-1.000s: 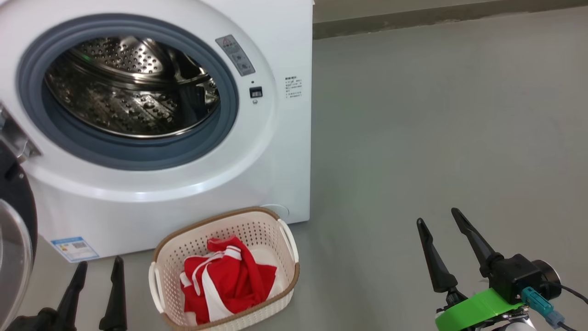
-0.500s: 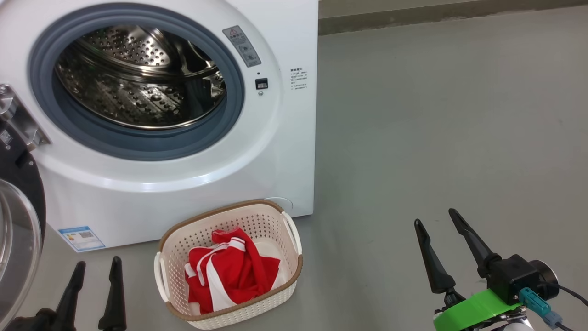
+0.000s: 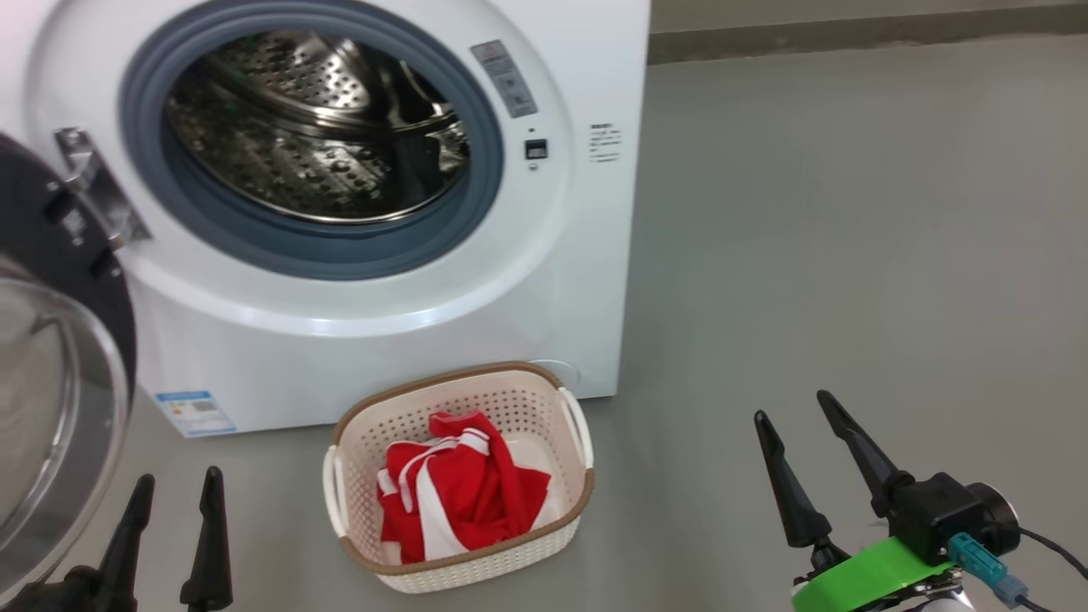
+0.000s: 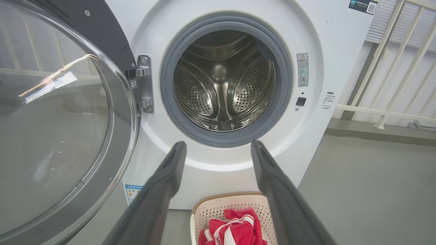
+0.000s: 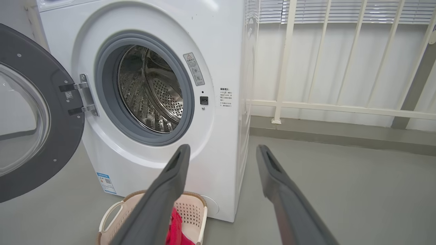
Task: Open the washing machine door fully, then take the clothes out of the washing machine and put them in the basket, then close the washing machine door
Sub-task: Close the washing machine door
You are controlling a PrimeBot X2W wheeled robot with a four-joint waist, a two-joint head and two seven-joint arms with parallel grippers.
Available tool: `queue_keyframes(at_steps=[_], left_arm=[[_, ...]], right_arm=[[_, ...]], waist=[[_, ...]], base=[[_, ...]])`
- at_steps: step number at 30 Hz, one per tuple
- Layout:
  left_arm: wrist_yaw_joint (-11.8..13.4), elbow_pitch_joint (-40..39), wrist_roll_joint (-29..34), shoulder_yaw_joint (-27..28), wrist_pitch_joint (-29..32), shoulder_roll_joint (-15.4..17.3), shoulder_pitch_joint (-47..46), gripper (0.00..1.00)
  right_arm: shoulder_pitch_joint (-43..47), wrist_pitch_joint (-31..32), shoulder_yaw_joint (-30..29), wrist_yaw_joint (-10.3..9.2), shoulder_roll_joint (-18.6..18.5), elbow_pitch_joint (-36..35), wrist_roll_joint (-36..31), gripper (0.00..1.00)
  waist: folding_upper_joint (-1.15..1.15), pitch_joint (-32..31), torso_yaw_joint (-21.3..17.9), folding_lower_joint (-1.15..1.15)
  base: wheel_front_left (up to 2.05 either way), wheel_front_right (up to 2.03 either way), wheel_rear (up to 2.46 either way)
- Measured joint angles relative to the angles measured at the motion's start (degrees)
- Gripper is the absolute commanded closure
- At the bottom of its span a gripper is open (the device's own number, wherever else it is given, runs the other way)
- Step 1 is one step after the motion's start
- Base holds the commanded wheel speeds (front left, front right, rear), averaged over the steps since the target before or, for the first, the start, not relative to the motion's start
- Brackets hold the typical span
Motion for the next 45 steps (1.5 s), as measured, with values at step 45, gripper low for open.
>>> queue_keyframes(at_steps=[45], left_arm=[[0.69, -2.37, 3.93, 1.52, 0.0, -0.73, -0.16, 0.0]], right_arm=[[-4.1, 0.0, 2.26, 0.0, -0.03, 0.92, 1.0, 0.0]], waist=[[0.0, 0.14, 28.32, 0.0]], base=[[0.0, 0.0, 0.0]])
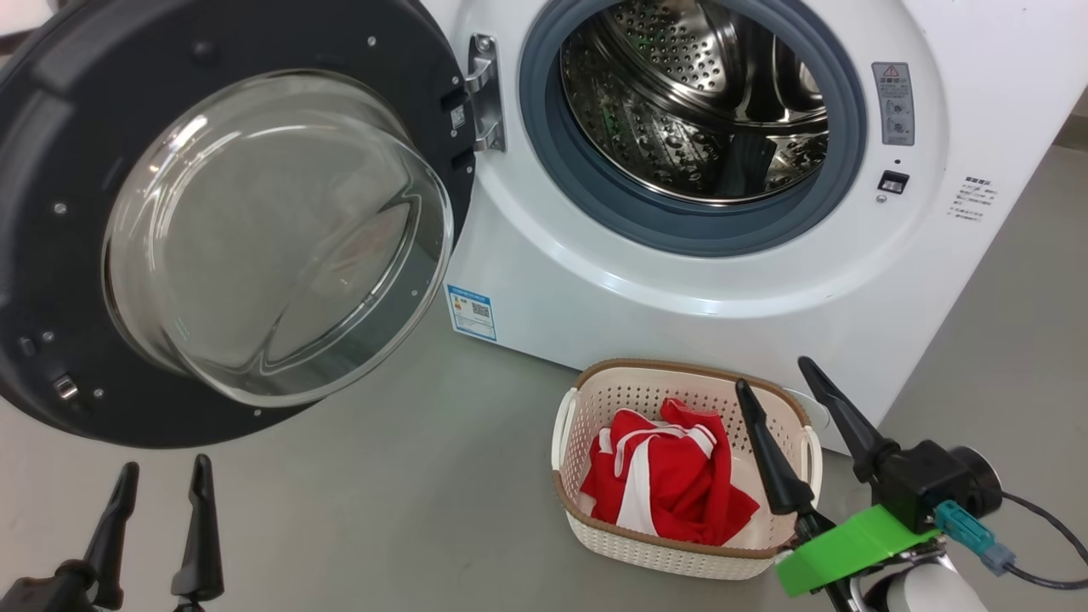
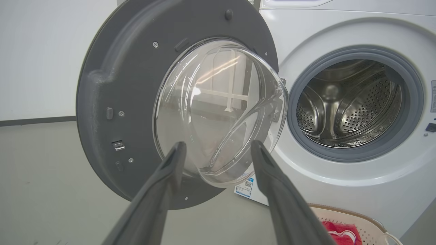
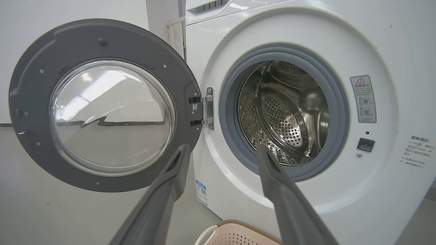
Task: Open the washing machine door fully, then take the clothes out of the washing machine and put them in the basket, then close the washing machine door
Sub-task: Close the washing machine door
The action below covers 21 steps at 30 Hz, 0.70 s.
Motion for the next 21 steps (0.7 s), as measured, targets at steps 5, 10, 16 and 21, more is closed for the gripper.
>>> queue_keyframes(at_steps=[5, 10, 16, 21], left_arm=[[0.51, -0.82, -0.01, 0.43, 0.0, -0.01, 0.01, 0.0], [0.54, -1.27, -0.02, 0.55, 0.0, -0.03, 0.02, 0.0], [1.29, -1.42, 0.48, 0.55, 0.0, 0.01, 0.05, 1.0], [2.8, -2.48, 2.03, 0.85, 0.0, 0.29, -0.35, 1.0]], right_arm=[[-1.11, 0.0, 0.92, 0.0, -0.04, 0.52, 0.14, 0.0], [-1.17, 0.0, 1.03, 0.0, -0.07, 0.82, 0.14, 0.0], [-2.06, 0.0, 1.08, 0.0, -0.07, 1.18, 0.14, 0.0], [-2.03, 0.0, 0.96, 0.0, -0.07, 1.2, 0.14, 0.0]], waist=[[0.0, 0.43, 0.33, 0.0], [0.0, 0.58, 0.4, 0.0], [0.0, 0.59, 0.34, 0.0], [0.0, 0.74, 0.25, 0.0]], base=[[0.0, 0.0, 0.0], [0.0, 0.0, 0.0], [0.0, 0.0, 0.0], [0.0, 0.0, 0.0]])
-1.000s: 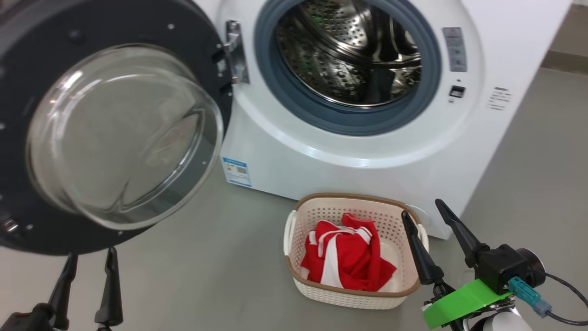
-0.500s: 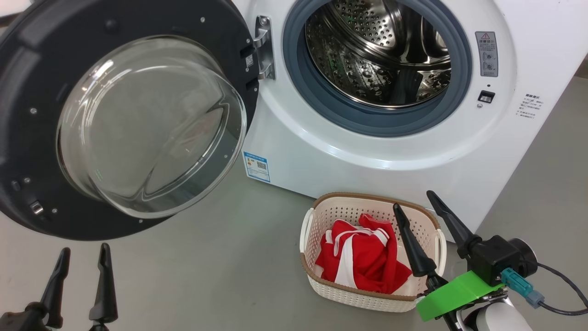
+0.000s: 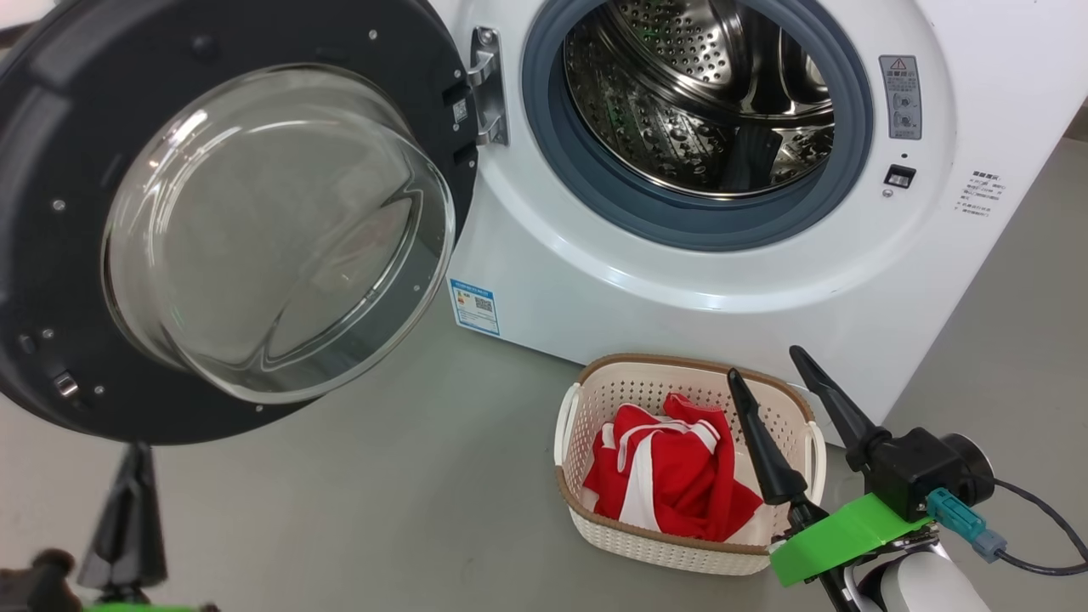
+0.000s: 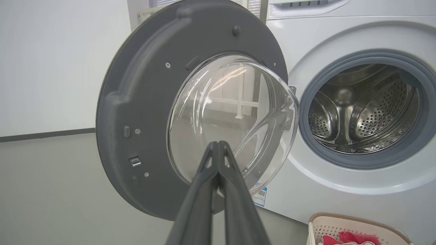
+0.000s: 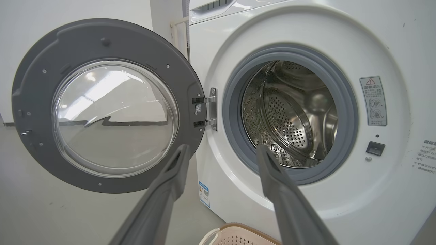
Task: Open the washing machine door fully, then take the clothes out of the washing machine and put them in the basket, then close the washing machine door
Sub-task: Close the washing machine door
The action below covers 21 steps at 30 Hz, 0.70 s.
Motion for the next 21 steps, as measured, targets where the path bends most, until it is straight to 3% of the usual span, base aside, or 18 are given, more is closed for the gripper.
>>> queue_keyframes(at_steps=[10, 15, 21], left_arm=[[2.76, -2.69, 2.08, 5.28, -0.26, 5.19, -14.78, 1.0], [2.91, -2.08, 2.2, 8.29, -0.45, 8.01, -21.25, 1.0], [2.91, 4.15, 1.86, 14.12, -0.49, 11.2, -28.65, 1.0]], right_arm=[[0.05, 0.0, -0.15, 0.0, -0.02, -0.03, -0.47, 0.0], [0.04, 0.0, -0.03, 0.0, -0.03, 0.01, -0.97, 0.0], [0.01, 0.0, 0.16, 0.0, -0.04, 0.46, -2.14, 0.0]], waist=[[0.0, 0.1, -1.14, 0.0], [0.0, 0.56, -2.74, 0.0], [0.0, 1.42, -5.87, 0.0]], base=[[0.0, 0.0, 0.0], [0.0, 0.0, 0.0], [0.0, 0.0, 0.0]])
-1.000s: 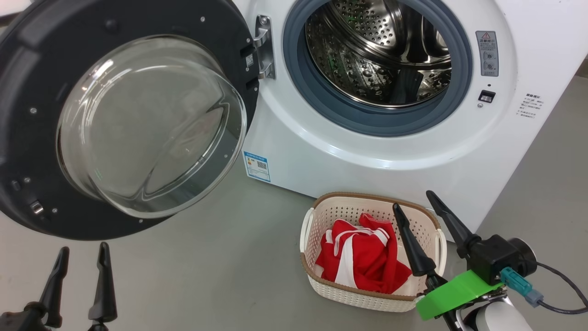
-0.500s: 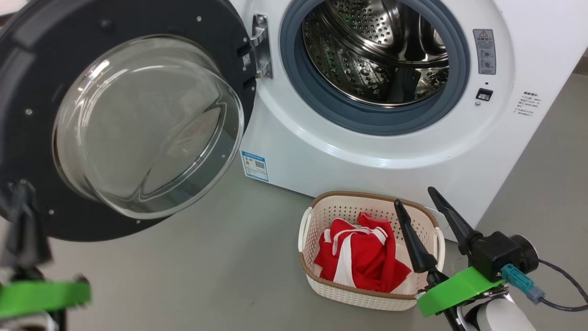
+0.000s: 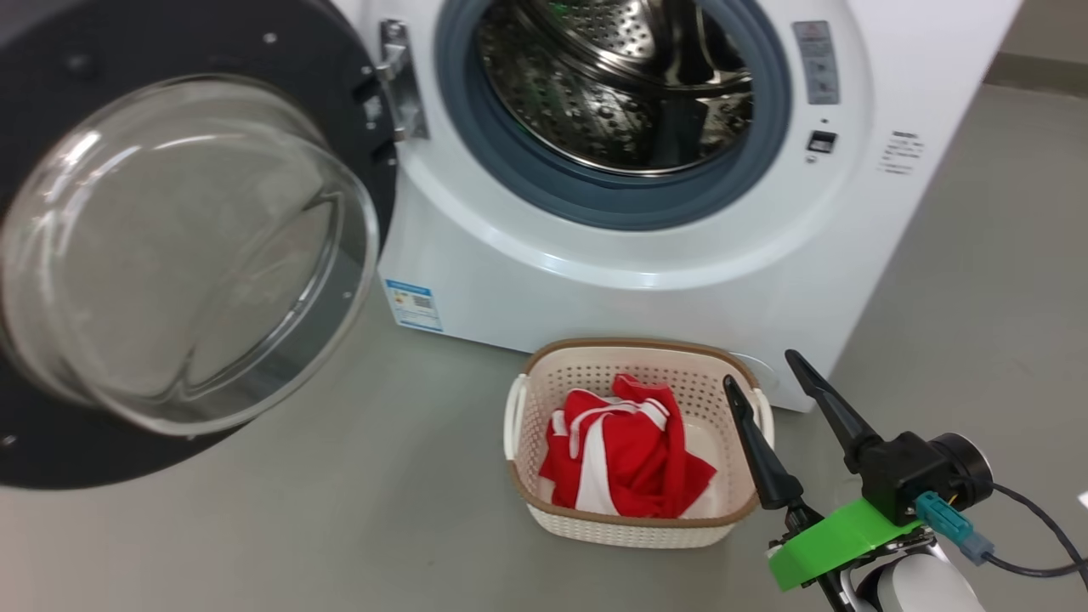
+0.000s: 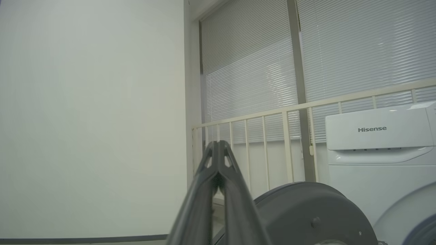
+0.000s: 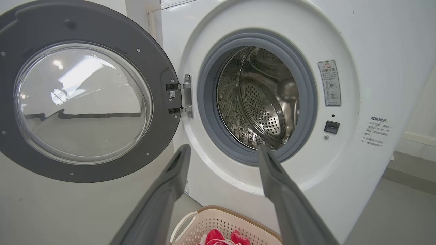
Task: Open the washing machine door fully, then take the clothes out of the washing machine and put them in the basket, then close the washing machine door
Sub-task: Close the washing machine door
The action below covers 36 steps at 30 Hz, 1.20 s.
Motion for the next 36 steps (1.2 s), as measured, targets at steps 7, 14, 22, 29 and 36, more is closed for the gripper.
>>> queue_keyframes(at_steps=[7, 14, 22, 29, 36], left_arm=[[-0.25, 15.51, -0.58, 4.91, 0.0, 5.11, -9.34, 1.0], [-0.33, 34.71, -4.54, 7.83, 3.66, 9.32, -17.6, 1.0], [-1.47, 47.79, -13.78, 14.61, 15.6, 12.36, -24.18, 1.0], [-3.88, 51.99, -21.25, 19.11, 28.0, 14.25, -25.68, 1.0], [-5.35, 52.25, -26.08, 21.37, 37.24, 14.92, -25.68, 1.0]], right_arm=[[-0.04, 0.0, 0.19, 0.0, -0.03, 0.42, -1.77, 0.0], [-0.04, 0.0, 0.27, 0.0, -0.07, 0.48, -1.78, 0.0], [-0.04, 0.0, 0.91, 0.0, -0.07, 0.47, -1.78, 0.0], [0.01, 0.0, 1.2, 0.0, -0.05, 0.47, -1.78, 0.0], [0.02, 0.0, 1.54, 0.0, -0.05, 0.55, -2.04, 0.0]], waist=[[0.0, 1.02, -3.91, 0.0], [0.0, 1.64, -6.93, 0.0], [0.0, 1.91, -8.41, 0.0], [0.0, 1.63, -8.9, 0.0], [0.0, 1.49, -9.62, 0.0]], base=[[0.0, 0.0, 0.0], [0.0, 0.0, 0.0], [0.0, 0.0, 0.0], [0.0, 0.0, 0.0], [0.0, 0.0, 0.0]])
